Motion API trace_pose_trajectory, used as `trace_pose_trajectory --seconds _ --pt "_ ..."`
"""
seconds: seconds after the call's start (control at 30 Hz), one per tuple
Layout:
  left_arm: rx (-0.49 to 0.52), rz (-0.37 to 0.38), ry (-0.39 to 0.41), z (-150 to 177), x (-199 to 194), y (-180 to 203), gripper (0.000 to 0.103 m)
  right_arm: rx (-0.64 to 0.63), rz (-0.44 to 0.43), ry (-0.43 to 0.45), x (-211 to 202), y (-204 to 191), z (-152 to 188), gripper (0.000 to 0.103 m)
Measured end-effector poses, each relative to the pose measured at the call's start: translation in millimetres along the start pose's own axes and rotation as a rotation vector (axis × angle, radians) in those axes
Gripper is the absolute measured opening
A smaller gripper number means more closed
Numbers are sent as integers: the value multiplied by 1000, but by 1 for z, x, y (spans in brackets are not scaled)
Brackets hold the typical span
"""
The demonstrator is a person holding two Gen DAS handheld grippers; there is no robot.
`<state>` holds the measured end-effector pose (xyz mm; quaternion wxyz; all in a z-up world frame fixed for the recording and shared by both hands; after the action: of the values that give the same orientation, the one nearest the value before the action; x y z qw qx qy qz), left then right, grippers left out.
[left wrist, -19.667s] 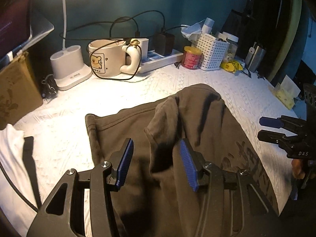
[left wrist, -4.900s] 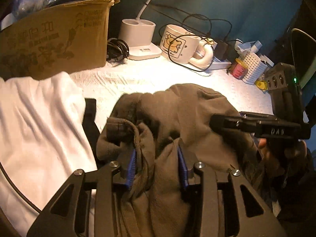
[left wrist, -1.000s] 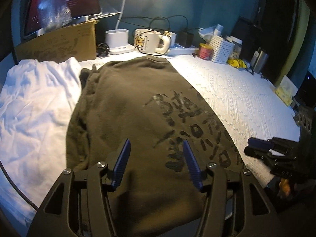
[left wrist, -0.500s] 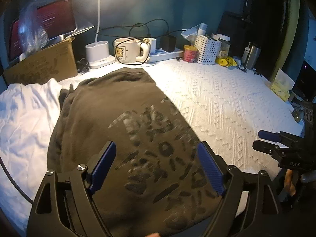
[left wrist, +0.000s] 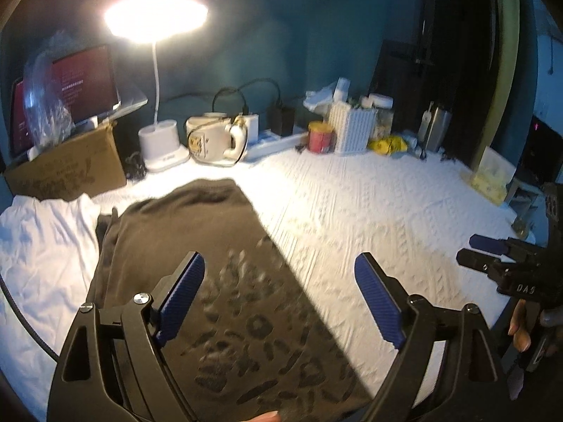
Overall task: Fold small clothes
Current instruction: 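Open both grippers and pull them back from the folded shirt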
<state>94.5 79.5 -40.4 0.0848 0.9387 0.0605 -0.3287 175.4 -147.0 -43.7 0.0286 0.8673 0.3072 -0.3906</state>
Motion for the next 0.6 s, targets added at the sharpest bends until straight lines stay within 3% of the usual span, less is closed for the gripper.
trace_pose_trajectory --seconds 0.4,0.6 --pt "49 42 147 -40 -27 33 90 -83 65 130 -47 -8 -36 67" --pt "69 46 182 -48 -41 36 90 -119 84 209 -74 -17 -55 67"
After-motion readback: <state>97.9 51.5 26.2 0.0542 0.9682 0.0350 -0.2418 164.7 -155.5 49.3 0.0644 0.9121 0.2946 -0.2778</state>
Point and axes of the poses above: each gripper's, at about its wrist camera, not at the fingertips, and x roughly the way its jaws point, y to its right, z to its underside, the point moved 4 cm from there along x, roughly the way its jaws point, and after that the axes turned 2 degrees about -x, right-handed, at the moved point
